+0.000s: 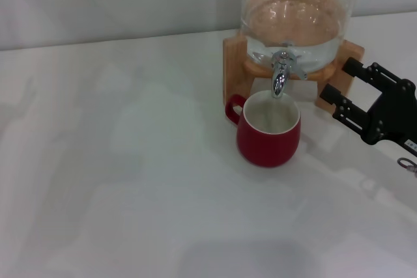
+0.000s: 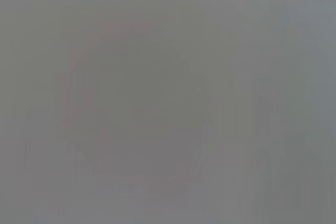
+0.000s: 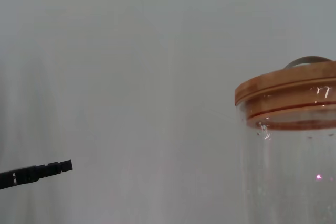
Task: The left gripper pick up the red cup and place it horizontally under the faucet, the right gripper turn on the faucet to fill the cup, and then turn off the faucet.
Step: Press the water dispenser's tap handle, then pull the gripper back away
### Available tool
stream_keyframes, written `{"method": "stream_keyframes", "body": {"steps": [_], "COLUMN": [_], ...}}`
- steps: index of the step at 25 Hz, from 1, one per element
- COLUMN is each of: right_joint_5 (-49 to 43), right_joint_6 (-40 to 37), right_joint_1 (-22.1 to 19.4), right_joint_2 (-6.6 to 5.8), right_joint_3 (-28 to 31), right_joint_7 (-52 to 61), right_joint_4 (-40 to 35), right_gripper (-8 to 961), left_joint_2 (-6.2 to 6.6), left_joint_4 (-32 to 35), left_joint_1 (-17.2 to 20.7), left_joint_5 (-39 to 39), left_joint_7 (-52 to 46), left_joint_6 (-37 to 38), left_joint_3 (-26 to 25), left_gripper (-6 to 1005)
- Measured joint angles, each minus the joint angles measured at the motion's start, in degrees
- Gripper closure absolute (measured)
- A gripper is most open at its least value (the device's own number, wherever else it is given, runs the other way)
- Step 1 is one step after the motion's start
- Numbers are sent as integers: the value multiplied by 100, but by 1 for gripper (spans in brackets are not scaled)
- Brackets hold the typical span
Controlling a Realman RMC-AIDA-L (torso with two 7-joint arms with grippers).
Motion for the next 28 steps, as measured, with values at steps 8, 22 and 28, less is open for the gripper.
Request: {"method": "stream_keyframes", "body": {"steps": [8, 22, 28], "right_joint_5": [0, 1, -6], "right_joint_6": [0, -11, -85], "right_joint_1": [0, 19, 93], "right_joint_2": [0, 29, 85], "right_joint_3": [-28, -69, -117], "right_joint_7": [0, 0, 0], "right_joint_4": [11, 16, 17], "right_gripper": [332, 332, 332], "left_joint_2": [0, 0, 0], "left_joint_4": [4, -23, -31], "left_joint_1": [-9, 9, 9], "left_joint_5": [0, -10, -9], "left_joint_7": [-1, -1, -5], "left_joint_6": [-12, -17, -19], "left_joint_3": [-7, 10, 34], "left_gripper": [124, 123, 124]}}
